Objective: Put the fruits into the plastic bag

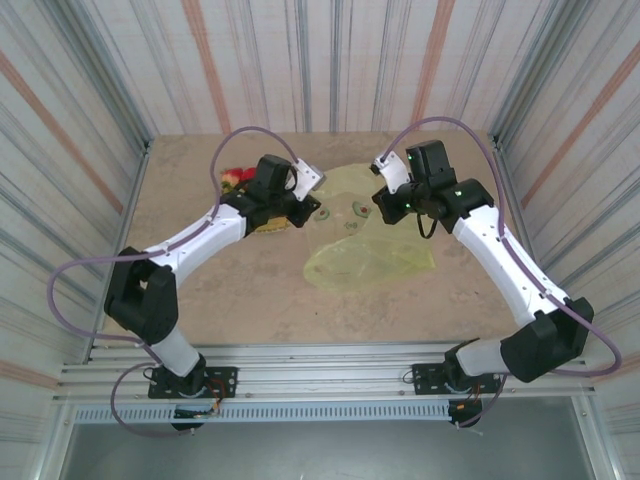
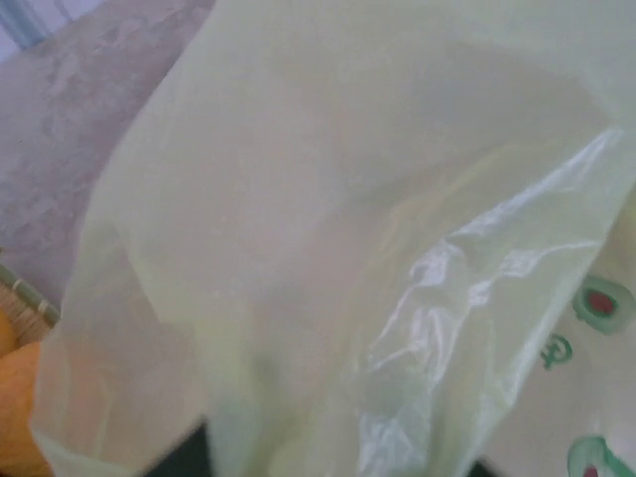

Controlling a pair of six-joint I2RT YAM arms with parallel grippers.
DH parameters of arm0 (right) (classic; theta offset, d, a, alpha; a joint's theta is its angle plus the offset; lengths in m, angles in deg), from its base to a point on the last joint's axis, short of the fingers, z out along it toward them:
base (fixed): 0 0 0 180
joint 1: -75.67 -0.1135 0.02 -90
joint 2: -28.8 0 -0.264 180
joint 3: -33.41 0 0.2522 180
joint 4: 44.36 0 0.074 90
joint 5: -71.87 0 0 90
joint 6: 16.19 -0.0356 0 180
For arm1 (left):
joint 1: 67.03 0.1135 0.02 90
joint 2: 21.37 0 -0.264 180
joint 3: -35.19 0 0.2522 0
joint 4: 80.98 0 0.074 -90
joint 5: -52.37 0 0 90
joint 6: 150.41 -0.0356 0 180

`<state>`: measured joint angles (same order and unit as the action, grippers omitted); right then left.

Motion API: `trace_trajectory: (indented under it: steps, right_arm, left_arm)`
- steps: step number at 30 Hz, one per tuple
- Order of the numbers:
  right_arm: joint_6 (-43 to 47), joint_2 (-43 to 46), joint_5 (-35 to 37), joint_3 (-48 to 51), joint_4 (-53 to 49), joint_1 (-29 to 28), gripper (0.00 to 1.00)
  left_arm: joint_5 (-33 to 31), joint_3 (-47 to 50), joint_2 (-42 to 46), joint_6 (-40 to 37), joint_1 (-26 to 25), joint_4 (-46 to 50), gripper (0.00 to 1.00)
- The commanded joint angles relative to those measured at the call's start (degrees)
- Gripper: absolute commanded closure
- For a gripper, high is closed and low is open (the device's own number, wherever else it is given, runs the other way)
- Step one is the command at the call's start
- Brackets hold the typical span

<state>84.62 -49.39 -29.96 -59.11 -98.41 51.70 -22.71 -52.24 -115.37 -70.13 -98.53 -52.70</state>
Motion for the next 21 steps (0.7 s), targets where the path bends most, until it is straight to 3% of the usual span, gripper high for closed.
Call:
trace_trajectory:
  steps: [1,4,8,14,18,21]
  right_arm:
    - [-3.7,-0.5,8.3,-0.6,3.3,0.1,1.00]
    - [-7.0,-2.9,14.0,-1.3,4.7,-1.1,1.00]
    - [-7.1,-5.6,21.5,-1.7,4.6,-4.7,0.96]
    - [-5.1,-5.5,26.0,-0.1,3.6,-8.4,0.68]
    - [-4.1,-2.2,24.2,3.5,5.1,-9.3,0.49]
    - [-4.0,0.3,23.6,6.5,6.4,-10.3,0.41]
  left_arm:
    - [8.5,0.0,4.7,7.2,1.2,1.7,0.96]
    - [13.5,2.8,8.9,15.2,1.0,-2.1,1.00]
    - [15.5,4.4,11.4,24.5,-0.2,-4.4,1.00]
    - [16.3,4.5,11.8,29.7,-1.4,-5.4,1.00]
    - [17.2,4.2,11.5,32.3,-1.4,-5.6,1.00]
    - [17.1,4.3,11.8,33.8,-1.4,-6.3,1.00]
